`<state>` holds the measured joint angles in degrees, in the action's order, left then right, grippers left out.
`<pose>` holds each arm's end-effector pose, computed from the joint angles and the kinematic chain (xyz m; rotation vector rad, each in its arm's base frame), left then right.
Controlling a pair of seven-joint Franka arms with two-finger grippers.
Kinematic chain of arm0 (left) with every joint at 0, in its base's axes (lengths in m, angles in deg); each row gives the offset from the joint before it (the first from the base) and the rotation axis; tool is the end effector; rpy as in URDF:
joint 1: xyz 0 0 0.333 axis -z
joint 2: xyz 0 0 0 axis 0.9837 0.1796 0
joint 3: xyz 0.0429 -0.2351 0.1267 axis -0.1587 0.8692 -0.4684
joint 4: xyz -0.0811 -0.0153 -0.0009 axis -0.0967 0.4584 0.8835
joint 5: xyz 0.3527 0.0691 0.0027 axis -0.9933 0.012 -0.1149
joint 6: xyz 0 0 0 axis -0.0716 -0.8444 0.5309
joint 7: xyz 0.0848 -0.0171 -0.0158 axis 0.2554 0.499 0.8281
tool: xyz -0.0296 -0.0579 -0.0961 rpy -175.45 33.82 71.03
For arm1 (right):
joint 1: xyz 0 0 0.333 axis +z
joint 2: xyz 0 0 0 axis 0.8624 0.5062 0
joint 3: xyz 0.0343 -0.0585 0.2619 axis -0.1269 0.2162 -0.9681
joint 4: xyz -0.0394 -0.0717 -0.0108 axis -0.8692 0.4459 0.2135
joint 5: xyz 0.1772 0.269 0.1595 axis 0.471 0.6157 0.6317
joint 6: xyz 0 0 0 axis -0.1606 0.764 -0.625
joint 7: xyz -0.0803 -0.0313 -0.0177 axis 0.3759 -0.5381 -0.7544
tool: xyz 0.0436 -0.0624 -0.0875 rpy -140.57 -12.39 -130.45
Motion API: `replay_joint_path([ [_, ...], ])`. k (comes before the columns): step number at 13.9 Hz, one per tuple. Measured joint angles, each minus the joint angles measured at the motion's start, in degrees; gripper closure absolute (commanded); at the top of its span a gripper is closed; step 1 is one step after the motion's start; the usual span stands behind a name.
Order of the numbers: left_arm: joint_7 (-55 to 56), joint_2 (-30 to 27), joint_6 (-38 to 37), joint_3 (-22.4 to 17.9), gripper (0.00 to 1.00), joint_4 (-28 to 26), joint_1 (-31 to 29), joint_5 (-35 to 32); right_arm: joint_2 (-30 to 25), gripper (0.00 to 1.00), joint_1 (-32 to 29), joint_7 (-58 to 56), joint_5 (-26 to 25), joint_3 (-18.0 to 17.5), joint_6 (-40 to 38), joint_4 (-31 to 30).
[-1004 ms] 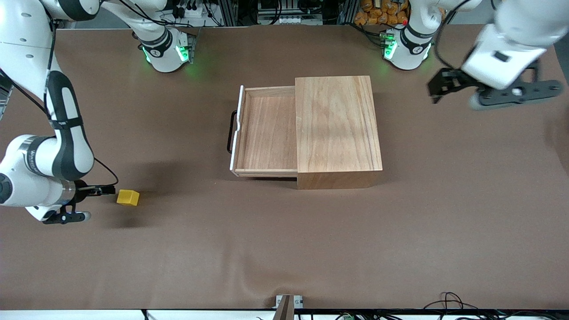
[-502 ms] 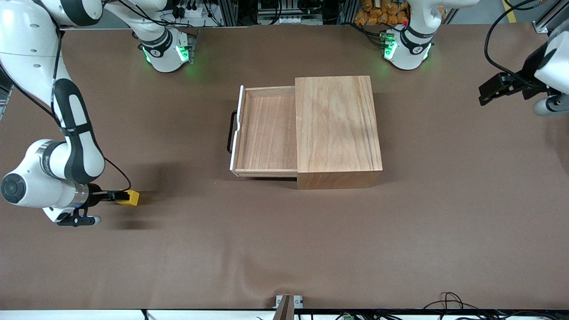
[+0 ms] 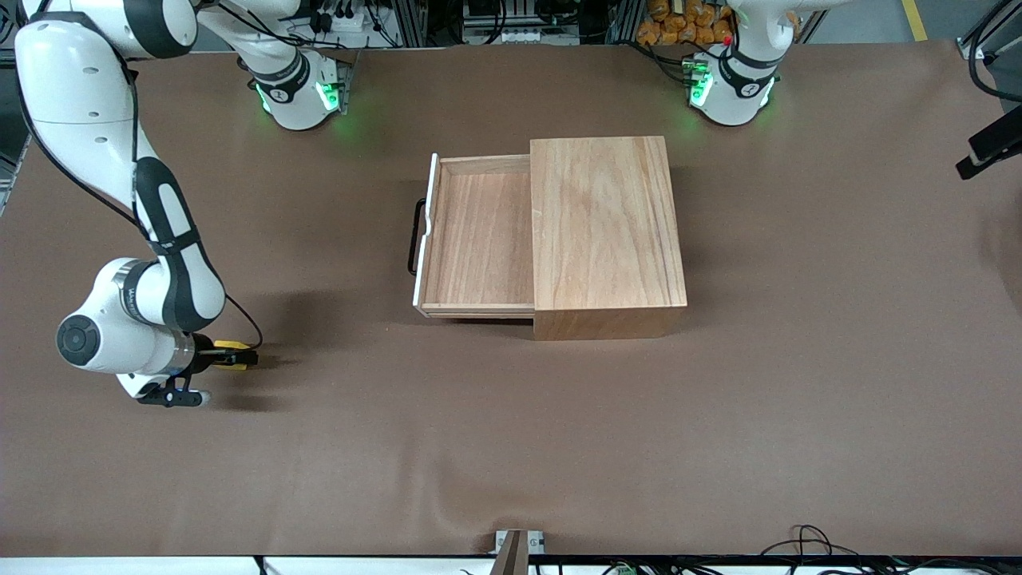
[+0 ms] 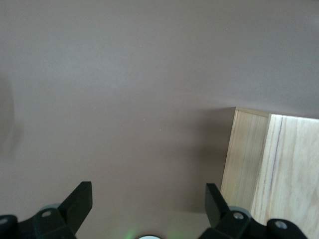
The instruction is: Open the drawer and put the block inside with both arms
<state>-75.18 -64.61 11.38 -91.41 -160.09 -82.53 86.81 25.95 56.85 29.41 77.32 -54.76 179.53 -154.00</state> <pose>0.4899 0.0392 0.6323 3.1004 0.2050 0.0272 0.6047 -0.0609 0.1588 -3.0611 0.0910 0.2083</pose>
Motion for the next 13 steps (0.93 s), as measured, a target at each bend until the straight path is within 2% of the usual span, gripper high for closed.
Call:
replay_joint_path([
  [2, 0.0, -0.03, -0.43, 0.28, 0.0, -0.15, 0.05, 0.0, -0.01, 0.42, -0.09, -1.37, -0.03, 0.16, 0.02, -0.2],
  [3, 0.02, -0.03, -0.6, 0.49, 0.0, -0.33, 0.07, 0.0, -0.01, 0.53, -0.21, -2.48, -0.03, 0.25, 0.02, -0.2],
  [5, 0.16, -0.17, -1.16, 1.02, 0.0, -0.73, 0.1, 0.14, -0.01, 0.69, -0.61, -3.86, -0.03, 0.34, -0.16, -0.2],
  [6, 0.25, -0.42, -1.29, 1.34, 0.0, -1.1, 0.13, 0.41, -0.01, 0.72, -0.68, -4.26, -0.03, 0.36, -0.59, -0.19],
  [9, 1.02, -1.25, -1.56, 3.84, 0.0, -2.04, 0.22, 0.63, -0.44, 0.73, -0.62, -5.67, -0.03, 0.33, -2.74, -0.02],
  [13, 1.94, -1.69, -1.6, 5.58, 0.0, -3.53, 0.45, 0.63, -4.94, 0.73, -0.47, -7.18, 0.01, 0.15, -11.29, 1.47],
])
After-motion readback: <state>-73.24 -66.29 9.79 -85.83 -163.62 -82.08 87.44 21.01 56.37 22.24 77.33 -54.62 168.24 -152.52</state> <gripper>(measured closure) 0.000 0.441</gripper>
